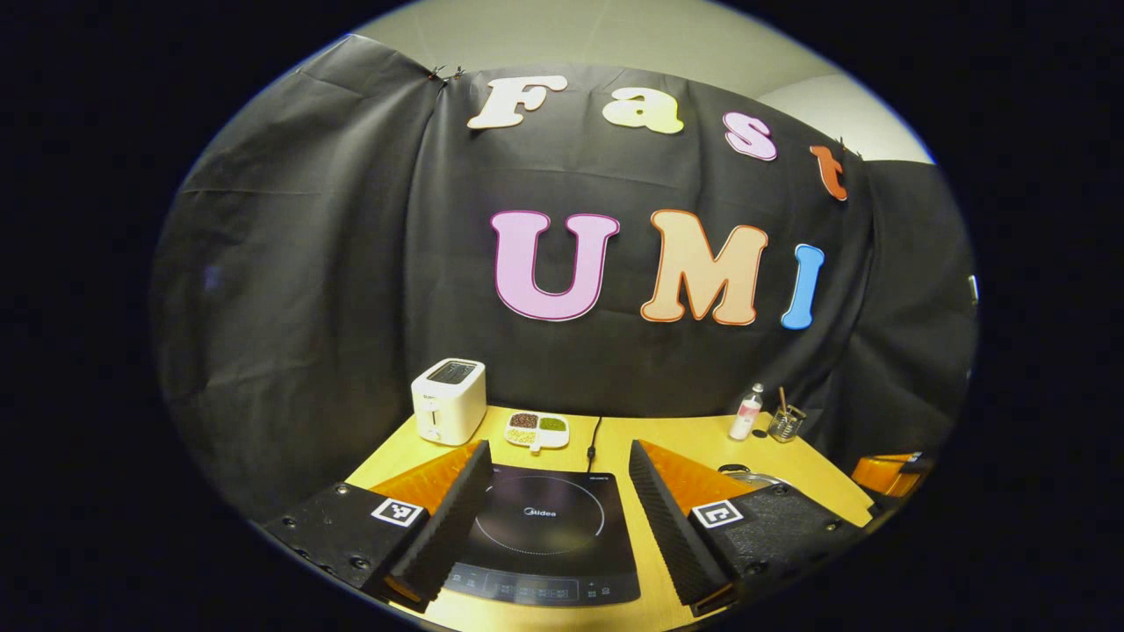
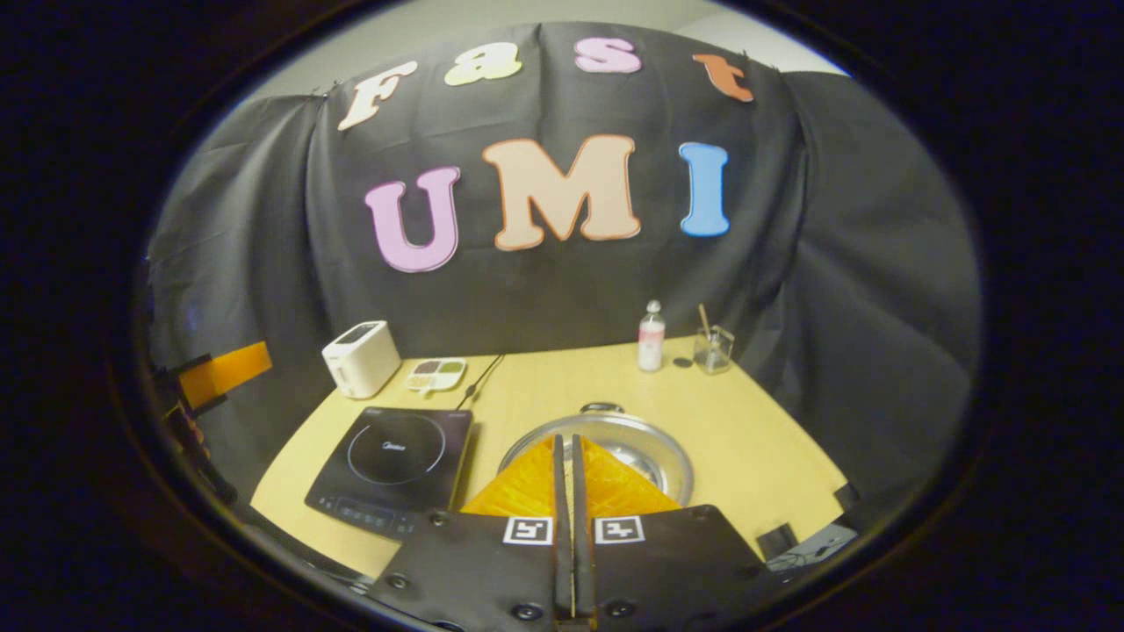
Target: First push the handle of the pot to place it horizontally, then grasp the pot with both hands and set it on the induction cooktop.
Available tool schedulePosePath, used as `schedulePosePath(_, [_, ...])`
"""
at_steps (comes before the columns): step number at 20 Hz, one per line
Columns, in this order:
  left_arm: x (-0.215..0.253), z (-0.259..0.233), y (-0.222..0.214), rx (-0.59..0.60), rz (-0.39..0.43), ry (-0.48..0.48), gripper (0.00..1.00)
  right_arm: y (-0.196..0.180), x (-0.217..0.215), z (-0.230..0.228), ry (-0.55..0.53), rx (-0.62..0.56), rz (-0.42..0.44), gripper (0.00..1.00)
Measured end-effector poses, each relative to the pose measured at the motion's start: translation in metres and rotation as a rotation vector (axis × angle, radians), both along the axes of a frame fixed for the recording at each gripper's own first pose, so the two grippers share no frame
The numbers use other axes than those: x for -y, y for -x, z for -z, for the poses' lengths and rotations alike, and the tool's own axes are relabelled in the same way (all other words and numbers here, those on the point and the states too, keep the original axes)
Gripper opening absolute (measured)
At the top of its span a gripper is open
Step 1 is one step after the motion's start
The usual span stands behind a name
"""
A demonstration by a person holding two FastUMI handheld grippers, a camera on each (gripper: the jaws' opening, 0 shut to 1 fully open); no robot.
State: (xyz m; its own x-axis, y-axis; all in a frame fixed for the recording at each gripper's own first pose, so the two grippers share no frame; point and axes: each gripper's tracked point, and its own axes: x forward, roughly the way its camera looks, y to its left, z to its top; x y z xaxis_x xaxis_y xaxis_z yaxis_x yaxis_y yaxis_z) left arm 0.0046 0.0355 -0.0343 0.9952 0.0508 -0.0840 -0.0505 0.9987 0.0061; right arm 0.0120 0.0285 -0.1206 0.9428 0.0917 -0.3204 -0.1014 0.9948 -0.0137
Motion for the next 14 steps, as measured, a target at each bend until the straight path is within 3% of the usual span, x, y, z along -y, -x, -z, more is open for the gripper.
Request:
schedulePosePath(1, [0.000, 0.000, 0.001, 0.001, -0.001, 0.007, 0.92, 0.002, -0.005, 0.015, -0.007, -0.043, -0.016, 0.00])
schedulePosePath(2, [0.001, 0.001, 0.001, 0.003, 0.000, 0.013, 0.95, 0.004, -0.009, 0.030, -0.018, -0.084, -0.030, 0.00])
schedulePosePath(3, [0.001, -0.001, 0.002, 0.006, -0.005, 0.013, 0.92, 0.006, -0.012, 0.045, -0.030, -0.128, -0.044, 0.13])
schedulePosePath(4, [-0.002, -0.001, 0.003, 0.010, -0.011, 0.011, 0.92, 0.009, -0.016, 0.061, -0.043, -0.173, -0.057, 0.04])
schedulePosePath(5, [-0.004, -0.003, 0.005, 0.018, -0.017, 0.006, 0.95, 0.010, -0.019, 0.076, -0.054, -0.216, -0.068, 0.04])
schedulePosePath(7, [-0.009, -0.006, 0.008, 0.029, -0.034, -0.006, 0.92, 0.013, -0.024, 0.101, -0.063, -0.295, -0.087, 0.03])
schedulePosePath(13, [-0.022, 0.001, 0.018, 0.008, -0.085, -0.024, 0.95, 0.015, -0.037, 0.147, -0.085, -0.464, -0.150, 0.00])
schedulePosePath(14, [-0.024, 0.002, 0.018, 0.004, -0.094, -0.023, 0.92, 0.016, -0.037, 0.152, -0.087, -0.486, -0.151, 0.00])
